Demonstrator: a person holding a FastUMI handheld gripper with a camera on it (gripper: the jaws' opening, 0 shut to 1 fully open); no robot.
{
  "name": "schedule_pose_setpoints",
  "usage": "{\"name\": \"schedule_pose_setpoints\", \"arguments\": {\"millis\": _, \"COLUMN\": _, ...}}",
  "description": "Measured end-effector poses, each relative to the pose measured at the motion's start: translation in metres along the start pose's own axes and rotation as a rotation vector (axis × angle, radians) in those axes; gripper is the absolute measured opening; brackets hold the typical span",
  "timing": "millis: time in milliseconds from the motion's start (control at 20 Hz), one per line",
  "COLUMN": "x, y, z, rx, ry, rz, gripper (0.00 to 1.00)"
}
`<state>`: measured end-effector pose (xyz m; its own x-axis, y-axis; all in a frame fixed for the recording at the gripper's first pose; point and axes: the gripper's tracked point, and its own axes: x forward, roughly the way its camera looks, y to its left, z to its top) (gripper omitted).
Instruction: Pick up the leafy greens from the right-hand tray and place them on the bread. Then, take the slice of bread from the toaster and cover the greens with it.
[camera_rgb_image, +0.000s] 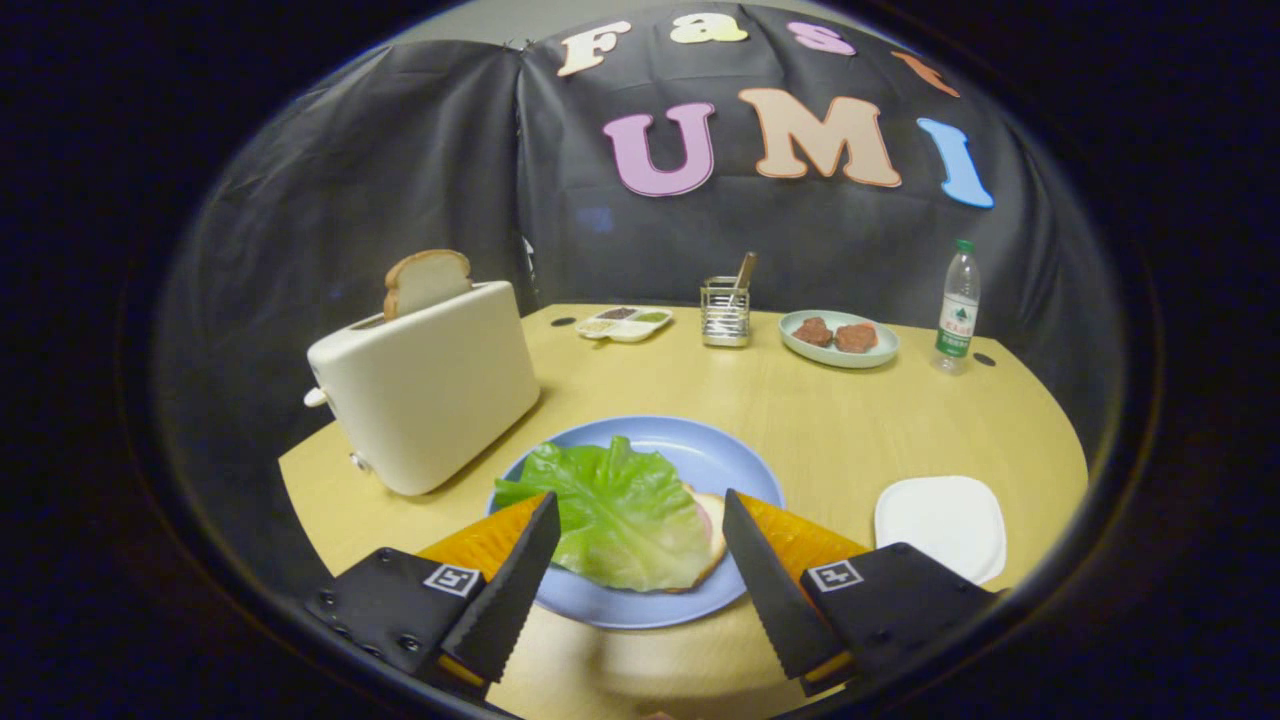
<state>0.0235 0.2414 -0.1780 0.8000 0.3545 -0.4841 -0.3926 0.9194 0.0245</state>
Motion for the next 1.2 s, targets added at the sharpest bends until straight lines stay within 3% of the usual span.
{"name": "schedule_pose_setpoints", "arguments": {"millis": 500, "x": 0.005, "y": 0.055, "z": 0.03, "rx": 0.105, "ry": 0.032, "rz": 0.142, "gripper": 1.0}}
{"name": "schedule_pose_setpoints", "arguments": {"millis": 600, "x": 0.008, "y": 0.059, "z": 0.053, "rx": 0.136, "ry": 0.007, "rz": 0.137, "gripper": 1.0}}
{"name": "schedule_pose_setpoints", "arguments": {"millis": 750, "x": 0.007, "y": 0.081, "z": 0.095, "rx": 0.201, "ry": -0.016, "rz": 0.196, "gripper": 1.0}}
{"name": "schedule_pose_setpoints", "arguments": {"millis": 900, "x": 0.01, "y": 0.092, "z": 0.14, "rx": 0.189, "ry": -0.046, "rz": 0.212, "gripper": 1.0}}
{"name": "schedule_pose_setpoints", "arguments": {"millis": 1200, "x": 0.028, "y": 0.162, "z": 0.175, "rx": 0.206, "ry": 0.01, "rz": 0.333, "gripper": 1.0}}
